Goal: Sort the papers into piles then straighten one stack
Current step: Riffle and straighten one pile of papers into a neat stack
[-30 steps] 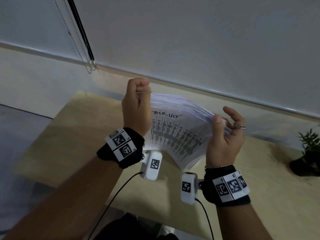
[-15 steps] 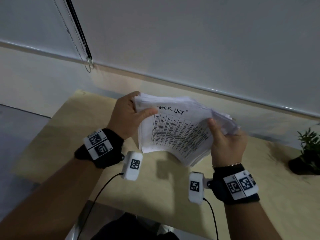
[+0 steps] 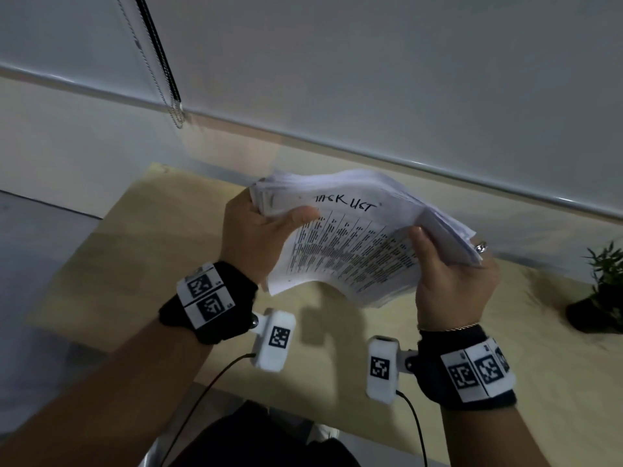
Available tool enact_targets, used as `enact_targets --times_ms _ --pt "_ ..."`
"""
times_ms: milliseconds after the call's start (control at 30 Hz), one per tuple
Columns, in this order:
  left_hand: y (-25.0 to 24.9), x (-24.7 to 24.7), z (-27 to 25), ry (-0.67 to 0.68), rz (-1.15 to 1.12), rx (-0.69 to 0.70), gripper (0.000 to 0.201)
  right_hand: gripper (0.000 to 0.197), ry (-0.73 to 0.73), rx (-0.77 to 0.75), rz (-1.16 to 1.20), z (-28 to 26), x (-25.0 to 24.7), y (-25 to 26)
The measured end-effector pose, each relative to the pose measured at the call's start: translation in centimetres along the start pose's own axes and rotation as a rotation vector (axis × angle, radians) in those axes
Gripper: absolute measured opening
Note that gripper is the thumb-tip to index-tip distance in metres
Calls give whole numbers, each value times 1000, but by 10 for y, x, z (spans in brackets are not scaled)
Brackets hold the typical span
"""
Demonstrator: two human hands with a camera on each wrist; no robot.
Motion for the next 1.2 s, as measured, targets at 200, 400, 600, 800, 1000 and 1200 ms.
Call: enact_targets --times_ms 200,400,600,800,1000,1200 --pt "38 -4 -10 54 97 -50 67 46 82 80 -38 -6 7 -19" --pt "6 13 -2 -53 -43 104 51 31 49 84 -14 -7 8 -22" --pt "3 25 12 9 -103 46 62 18 14 81 5 -3 4 -22" --pt "48 16 12 246 197 -229 30 25 174 210 -16 -2 8 -42" --pt "30 6 -2 50 80 -155 18 43 85 9 -58 -1 1 -14" --pt "75 1 -32 120 138 -343 39 15 100 295 -128 -32 6 -66"
Point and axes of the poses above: each hand's wrist, its own z-axis towards the middle knuckle, its own x-axis out of the palm, y = z × x, the point moved 9 cm from there along z, towards the middle knuckle, and after that the axes turned 5 degrees about -z, right-handed, at the moved point
